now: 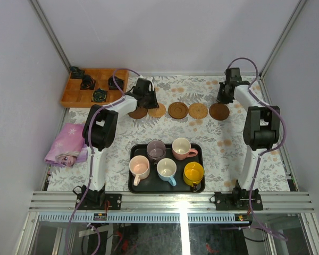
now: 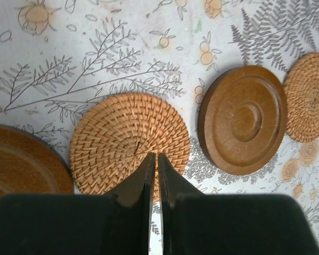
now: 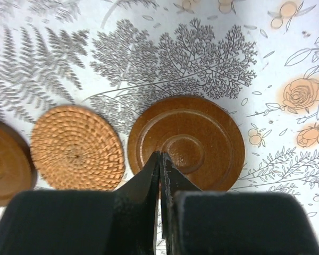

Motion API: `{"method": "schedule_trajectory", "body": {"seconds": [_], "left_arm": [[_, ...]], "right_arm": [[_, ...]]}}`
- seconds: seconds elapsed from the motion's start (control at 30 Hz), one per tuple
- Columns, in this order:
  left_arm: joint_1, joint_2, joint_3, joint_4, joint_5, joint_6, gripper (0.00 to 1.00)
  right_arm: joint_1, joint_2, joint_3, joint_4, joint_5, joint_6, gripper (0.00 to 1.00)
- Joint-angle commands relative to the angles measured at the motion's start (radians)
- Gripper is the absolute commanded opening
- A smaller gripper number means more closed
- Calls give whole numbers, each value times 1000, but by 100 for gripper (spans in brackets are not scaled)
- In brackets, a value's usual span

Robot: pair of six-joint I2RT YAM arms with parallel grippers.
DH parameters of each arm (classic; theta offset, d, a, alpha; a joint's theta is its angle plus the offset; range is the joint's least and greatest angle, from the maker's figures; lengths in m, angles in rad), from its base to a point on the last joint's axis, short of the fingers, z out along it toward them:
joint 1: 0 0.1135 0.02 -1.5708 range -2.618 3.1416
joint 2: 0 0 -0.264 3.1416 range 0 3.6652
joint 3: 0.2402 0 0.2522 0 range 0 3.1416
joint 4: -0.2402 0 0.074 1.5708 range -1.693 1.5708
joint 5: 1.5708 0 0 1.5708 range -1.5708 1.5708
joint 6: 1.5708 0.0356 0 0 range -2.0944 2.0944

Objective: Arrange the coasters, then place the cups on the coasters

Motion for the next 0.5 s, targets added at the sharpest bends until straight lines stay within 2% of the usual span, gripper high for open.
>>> {"method": "schedule_trajectory", "body": {"seconds": [0.0, 0.47], "left_arm": [[0, 8, 36, 15, 30, 17, 4], [-14, 18, -9, -22, -55, 12, 4]], "right_arm": [[-5, -118, -5, 31, -42, -8, 0], [-5, -342, -83, 44, -24, -15, 0]]}}
